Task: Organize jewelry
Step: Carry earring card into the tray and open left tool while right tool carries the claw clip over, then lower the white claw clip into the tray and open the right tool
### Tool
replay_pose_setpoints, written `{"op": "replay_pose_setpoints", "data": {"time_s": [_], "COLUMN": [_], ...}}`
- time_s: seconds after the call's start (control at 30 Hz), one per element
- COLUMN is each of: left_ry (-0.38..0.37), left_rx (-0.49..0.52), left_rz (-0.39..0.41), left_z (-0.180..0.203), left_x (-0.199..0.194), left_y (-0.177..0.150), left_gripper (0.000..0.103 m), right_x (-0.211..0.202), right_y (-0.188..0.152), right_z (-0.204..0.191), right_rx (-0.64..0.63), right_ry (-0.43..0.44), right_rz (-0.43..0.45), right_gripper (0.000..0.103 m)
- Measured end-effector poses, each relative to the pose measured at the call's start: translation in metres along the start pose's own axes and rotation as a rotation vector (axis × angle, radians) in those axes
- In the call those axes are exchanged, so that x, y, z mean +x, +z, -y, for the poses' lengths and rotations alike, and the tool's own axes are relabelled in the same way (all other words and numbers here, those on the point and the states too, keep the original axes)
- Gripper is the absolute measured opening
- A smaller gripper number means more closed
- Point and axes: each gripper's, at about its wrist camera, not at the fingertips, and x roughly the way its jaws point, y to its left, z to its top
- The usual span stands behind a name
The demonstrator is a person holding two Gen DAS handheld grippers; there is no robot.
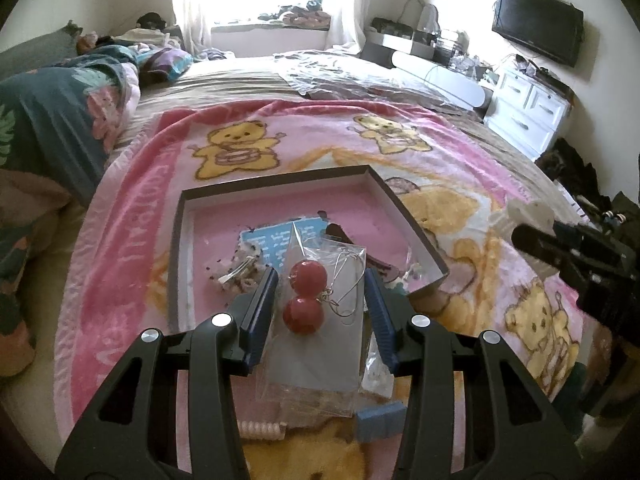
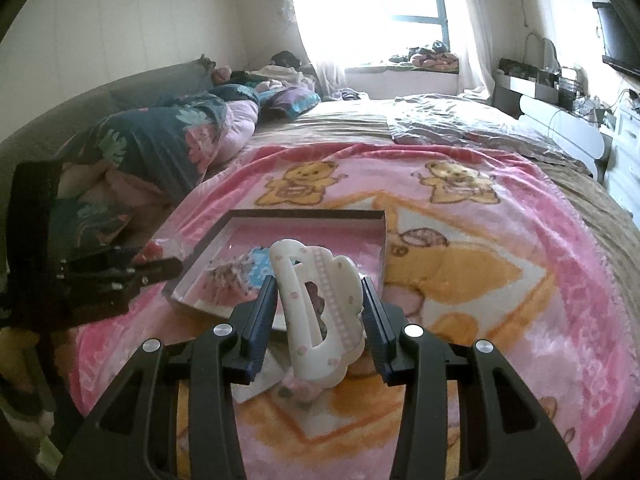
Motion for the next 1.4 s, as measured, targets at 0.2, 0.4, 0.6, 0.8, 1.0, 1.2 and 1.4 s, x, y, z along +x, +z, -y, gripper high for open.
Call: {"op": "replay_pose_setpoints", "data": {"time_s": [0.2, 0.4, 0.6, 0.8, 1.0, 1.2, 1.4], "left_ry": [-0.011, -0.015, -0.012, -0.013, -0.016, -0.01, 0.003], "left_rx": [0.0, 0.004, 0.024, 0.028, 0.011, -0.003, -0.009], "left_rz": [-0.033, -0.075, -0.118, -0.166, -0.198, -0.207, -0.197], "left_z": [0.0, 0.0, 0.002, 0.0, -0.007, -0.016, -0.023], "left_x": [0.021, 0.046, 0.072, 0.097, 0.112, 0.118, 0.11], "left_y": [0.005, 0.009, 0.009, 0.002, -0.004, -0.008, -0.009], "left_gripper": [0.036, 0.036, 0.036, 0.036, 0.036, 0.045, 0.056], "right_x": [0.018, 0.043, 0.07, 0.1, 0.129, 0.151, 0.171], "right_y": [0.013, 0.016, 0.018, 0.019, 0.019, 0.015, 0.009], "right_z": [0.01, 0.016, 0.023, 0.024, 0.026, 0.025, 0.022], "right_rx": [-0.007, -0.023, -0.005, -0.013, -0.026, -0.013, -0.014], "right_ry": [-0.008, -0.027, -0.028, -0.035, -0.046, -0.049, -0.052], "right_rz": [-0.02, -0.056, -0.094, -0.137, -0.184, -0.217, -0.255], "right_gripper": [0.04, 0.04, 0.04, 0.04, 0.04, 0.04, 0.04]}}
